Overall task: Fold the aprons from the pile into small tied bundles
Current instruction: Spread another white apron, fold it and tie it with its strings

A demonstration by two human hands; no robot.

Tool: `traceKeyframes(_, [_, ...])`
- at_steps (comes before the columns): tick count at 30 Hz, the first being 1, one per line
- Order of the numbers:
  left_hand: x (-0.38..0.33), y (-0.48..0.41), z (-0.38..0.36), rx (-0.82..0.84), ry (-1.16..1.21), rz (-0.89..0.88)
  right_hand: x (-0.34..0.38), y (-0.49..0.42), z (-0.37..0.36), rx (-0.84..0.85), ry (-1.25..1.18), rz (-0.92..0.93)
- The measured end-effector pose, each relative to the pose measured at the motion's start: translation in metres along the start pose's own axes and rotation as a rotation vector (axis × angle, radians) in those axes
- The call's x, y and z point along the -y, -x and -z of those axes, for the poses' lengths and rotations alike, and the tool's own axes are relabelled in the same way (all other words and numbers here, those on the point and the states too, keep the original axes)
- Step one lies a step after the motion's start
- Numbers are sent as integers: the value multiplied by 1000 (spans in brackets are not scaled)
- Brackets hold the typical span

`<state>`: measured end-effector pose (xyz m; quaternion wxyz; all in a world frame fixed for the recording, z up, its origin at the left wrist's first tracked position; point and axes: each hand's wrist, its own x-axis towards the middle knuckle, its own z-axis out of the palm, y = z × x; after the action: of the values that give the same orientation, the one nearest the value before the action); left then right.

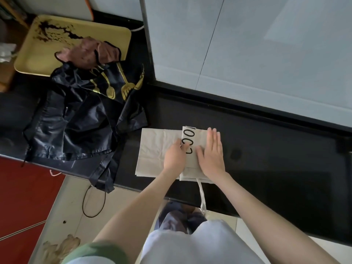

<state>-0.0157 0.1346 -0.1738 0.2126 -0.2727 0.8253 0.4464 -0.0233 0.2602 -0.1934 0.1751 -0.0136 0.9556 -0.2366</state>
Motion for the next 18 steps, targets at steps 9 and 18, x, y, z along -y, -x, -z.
traceKeyframes(9, [-10,6,-18,-20,-607,-72,-3,1,40,78,-529,-573])
traceKeyframes(18, [-22,29,-41,-156,-469,-306,-11,9,75,101,-1024,-460])
